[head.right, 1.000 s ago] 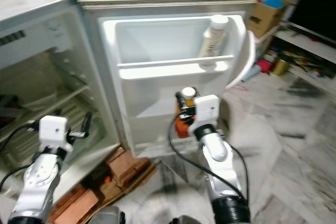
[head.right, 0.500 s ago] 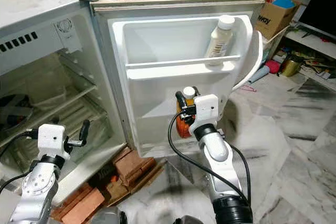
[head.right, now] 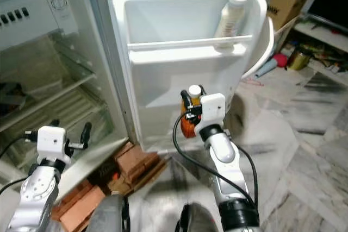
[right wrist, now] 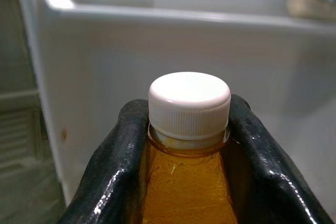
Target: Restocking fridge
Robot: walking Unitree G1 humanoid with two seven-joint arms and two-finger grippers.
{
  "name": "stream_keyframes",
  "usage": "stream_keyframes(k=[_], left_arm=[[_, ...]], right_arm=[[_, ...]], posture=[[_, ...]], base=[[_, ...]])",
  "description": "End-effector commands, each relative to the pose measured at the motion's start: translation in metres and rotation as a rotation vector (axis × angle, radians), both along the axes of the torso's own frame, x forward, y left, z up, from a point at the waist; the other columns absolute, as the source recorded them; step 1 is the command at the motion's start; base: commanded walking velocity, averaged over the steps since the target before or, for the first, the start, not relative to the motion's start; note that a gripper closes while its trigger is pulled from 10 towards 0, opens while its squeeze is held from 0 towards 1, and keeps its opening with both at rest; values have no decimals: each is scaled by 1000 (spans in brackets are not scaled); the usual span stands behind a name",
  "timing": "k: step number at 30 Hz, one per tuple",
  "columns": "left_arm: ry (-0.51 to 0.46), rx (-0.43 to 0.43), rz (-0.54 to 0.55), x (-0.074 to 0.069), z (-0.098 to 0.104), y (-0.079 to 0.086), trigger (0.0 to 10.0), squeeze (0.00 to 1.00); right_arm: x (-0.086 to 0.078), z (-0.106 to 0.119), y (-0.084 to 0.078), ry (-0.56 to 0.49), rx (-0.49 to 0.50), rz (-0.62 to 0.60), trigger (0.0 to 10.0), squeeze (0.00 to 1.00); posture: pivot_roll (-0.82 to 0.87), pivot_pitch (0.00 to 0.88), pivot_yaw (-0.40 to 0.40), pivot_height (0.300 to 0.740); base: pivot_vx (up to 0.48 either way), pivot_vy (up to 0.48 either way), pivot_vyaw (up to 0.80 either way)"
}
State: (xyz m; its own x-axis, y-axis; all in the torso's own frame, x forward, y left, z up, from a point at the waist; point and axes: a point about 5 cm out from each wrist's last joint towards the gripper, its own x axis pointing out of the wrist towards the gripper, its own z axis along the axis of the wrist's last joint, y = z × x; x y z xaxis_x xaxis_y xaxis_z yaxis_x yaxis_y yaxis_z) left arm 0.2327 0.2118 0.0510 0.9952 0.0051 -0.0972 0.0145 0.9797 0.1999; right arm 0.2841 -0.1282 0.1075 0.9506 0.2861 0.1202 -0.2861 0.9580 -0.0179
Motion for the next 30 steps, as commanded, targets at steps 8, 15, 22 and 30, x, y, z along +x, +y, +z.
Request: stream_keyframes(k=[8,15,22,30], left_arm=[[-15,6,2,2,4,1,10000,0],[-23,18,10,1,5,4,10000,0],[-28,19,2,1,5,3,10000,0],[-34,22,-6,3,6,3,10000,0]], right_arm=[[2,4,-2,-20,11,-13,10000,0],[5,6,-2,-29,11,-12,10000,0],[5,7,-2,-34,9,-7,10000,0],[6,8,0,-45,0,2,10000,0]], posture=[[102,34,-44,615],[105,34,-47,615],[103,33,-46,615],[100,32,-46,615]], base=[[0,0,0],[0,0,0],[0,0,0],[296,0,0]])
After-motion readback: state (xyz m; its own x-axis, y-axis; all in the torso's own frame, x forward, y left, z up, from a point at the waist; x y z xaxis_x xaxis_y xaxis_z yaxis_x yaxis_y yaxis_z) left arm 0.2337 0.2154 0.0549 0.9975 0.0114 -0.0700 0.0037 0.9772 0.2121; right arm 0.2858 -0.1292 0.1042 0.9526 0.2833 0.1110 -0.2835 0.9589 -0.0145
